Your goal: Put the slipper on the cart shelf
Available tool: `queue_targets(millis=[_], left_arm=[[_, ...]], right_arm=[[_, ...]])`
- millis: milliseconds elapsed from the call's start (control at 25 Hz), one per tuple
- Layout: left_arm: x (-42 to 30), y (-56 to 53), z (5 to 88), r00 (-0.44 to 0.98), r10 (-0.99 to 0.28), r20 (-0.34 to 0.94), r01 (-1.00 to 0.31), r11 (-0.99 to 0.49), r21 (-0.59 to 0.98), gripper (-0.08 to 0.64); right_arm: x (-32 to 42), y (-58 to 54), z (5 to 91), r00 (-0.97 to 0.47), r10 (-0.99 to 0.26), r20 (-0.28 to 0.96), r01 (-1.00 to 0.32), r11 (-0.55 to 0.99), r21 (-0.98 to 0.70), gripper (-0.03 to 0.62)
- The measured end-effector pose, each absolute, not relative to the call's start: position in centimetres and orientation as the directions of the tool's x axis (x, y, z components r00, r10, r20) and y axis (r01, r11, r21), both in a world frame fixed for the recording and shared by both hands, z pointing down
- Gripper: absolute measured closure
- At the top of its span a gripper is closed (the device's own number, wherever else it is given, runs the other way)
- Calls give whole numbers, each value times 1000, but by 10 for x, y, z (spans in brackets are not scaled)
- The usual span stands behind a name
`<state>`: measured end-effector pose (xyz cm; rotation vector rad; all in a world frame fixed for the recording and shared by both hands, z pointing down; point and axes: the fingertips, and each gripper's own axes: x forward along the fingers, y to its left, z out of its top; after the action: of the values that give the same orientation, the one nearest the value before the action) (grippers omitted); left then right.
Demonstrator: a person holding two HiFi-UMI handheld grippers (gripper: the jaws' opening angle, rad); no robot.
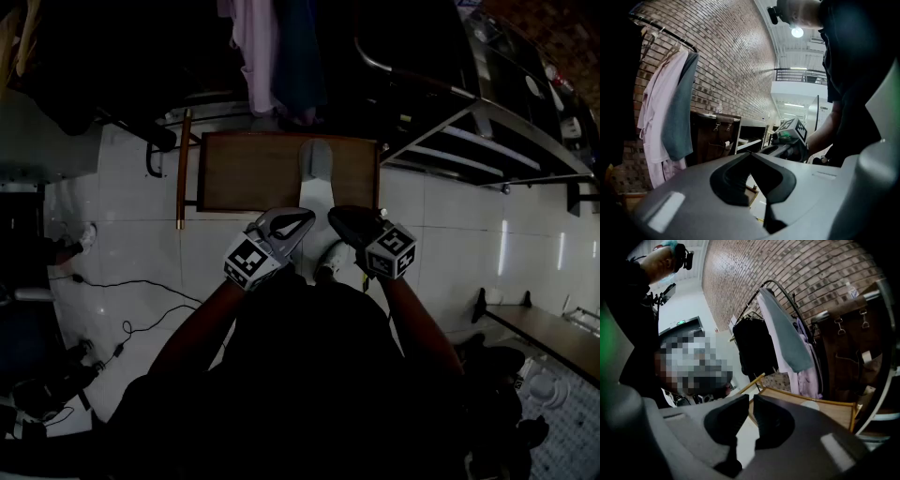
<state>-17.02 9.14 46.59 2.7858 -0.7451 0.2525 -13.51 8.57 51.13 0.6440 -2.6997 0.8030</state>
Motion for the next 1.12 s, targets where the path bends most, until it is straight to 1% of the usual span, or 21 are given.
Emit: queue_targets(millis=[120,280,480,560,760,840,960,1120], left_arm=[[-169,86,481,853,-464,240,-510,-839,191,558],[-167,86,495,856,-456,244,-506,-837,210,558],[-164,88,500,871,-442,216,-484,-847,219,558],[-164,86,503,873,-440,211,-482,-848,223,558],[-167,72,509,866,-453,213,-497,-827,264,558],[-169,69,514,868,-448,213,-493,-829,263,558],[-172,61,514,867,-452,211,-496,-825,271,560],[-179,51,517,859,-467,211,-511,-812,282,560]], right_arm=[[-136,79,534,-869,-324,374,-479,740,-472,563],[-136,72,567,-854,-325,406,-506,698,-506,523],[-127,58,635,-808,-308,502,-576,588,-567,411],[-122,51,658,-795,-294,530,-597,534,-599,380],[-105,28,720,-762,-256,595,-647,330,-688,350],[-98,23,743,-752,-235,615,-659,263,-705,347],[-96,26,770,-751,-158,641,-660,207,-722,345],[-103,38,790,-765,-40,643,-640,153,-753,345]])
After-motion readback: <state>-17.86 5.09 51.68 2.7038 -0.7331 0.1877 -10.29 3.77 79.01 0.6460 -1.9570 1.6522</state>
